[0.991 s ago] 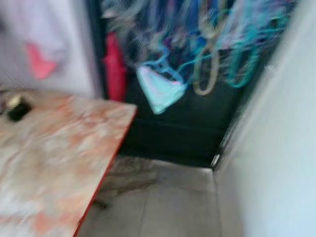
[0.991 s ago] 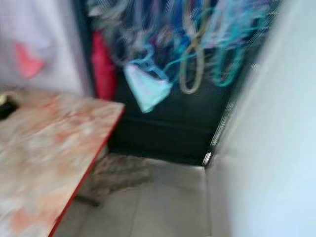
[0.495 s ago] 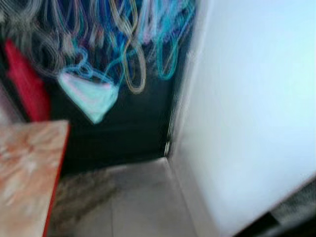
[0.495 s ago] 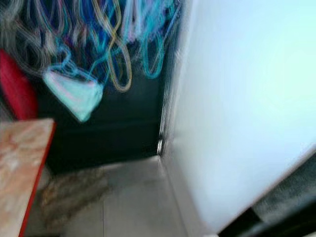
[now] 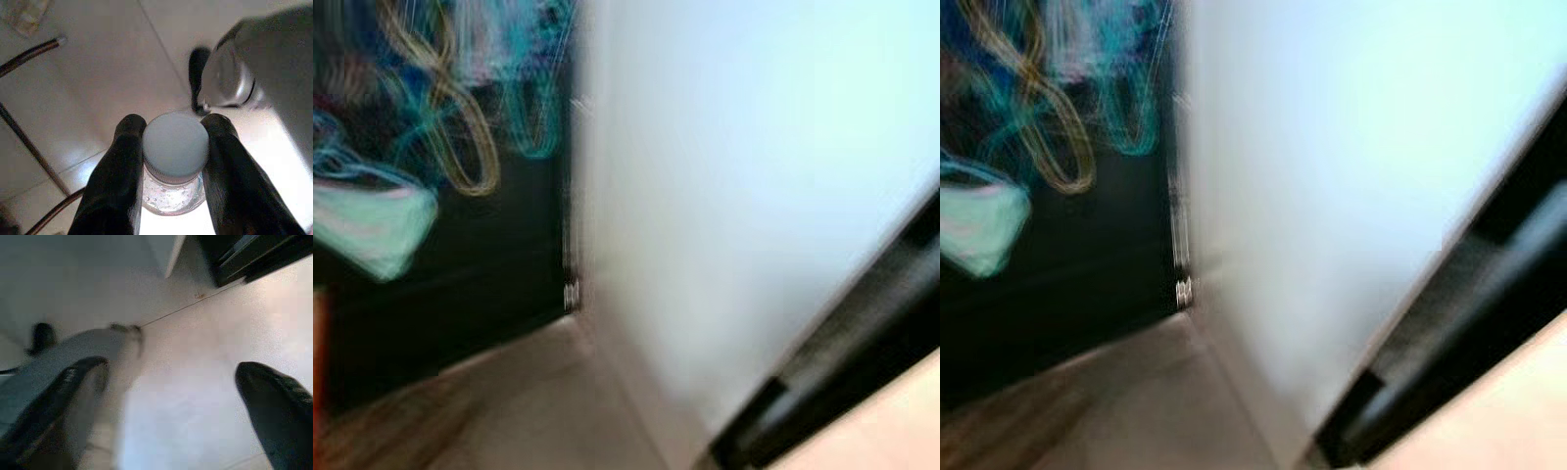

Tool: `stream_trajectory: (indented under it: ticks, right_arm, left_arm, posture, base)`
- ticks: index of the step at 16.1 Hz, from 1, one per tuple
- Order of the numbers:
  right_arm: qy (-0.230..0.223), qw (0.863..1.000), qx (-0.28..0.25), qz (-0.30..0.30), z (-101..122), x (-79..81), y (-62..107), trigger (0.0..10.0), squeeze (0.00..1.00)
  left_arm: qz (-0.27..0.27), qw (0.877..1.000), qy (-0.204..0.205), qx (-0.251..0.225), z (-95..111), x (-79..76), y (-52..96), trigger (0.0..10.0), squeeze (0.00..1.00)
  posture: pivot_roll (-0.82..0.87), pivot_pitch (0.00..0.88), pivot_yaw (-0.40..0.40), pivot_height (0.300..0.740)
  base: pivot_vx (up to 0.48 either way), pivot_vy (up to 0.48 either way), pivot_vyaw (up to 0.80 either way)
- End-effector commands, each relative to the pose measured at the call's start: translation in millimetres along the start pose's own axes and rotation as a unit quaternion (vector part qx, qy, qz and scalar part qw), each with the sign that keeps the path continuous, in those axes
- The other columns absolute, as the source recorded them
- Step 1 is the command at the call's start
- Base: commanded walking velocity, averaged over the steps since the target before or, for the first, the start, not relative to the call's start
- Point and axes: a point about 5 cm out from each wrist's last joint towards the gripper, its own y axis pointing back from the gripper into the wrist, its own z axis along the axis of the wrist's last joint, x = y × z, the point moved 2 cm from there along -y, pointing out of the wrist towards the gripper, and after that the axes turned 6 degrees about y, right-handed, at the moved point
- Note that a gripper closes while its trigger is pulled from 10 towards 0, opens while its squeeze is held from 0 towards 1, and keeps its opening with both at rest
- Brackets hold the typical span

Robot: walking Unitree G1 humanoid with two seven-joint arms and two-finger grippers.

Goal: Restocking fridge

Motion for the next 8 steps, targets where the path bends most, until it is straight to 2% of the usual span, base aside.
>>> stream_trajectory:
  ticks: [1, 8]
  right_arm:
    - [0.003, 1.0, 0.008, -0.013, -4.3, -9.6, 2.1, 10.0, 0.0]
    - [-0.009, 1.0, 0.006, -0.016, -5.0, -7.3, 1.7, 10.0, 0.0]
  left_arm:
    - [-0.009, 1.0, -0.004, 0.0, 0.8, -7.4, -0.6, 10.0, 0.0]
    - [-0.012, 1.0, -0.02, 0.0, 1.5, -5.2, -0.4, 10.0, 0.0]
  posture:
    - [0.15, 0.0, -0.062, 0.74]
    - [0.11, 0.0, -0.043, 0.74]
  base:
    - [0.0, 0.0, -0.79]
    - [0.0, 0.0, -0.78]
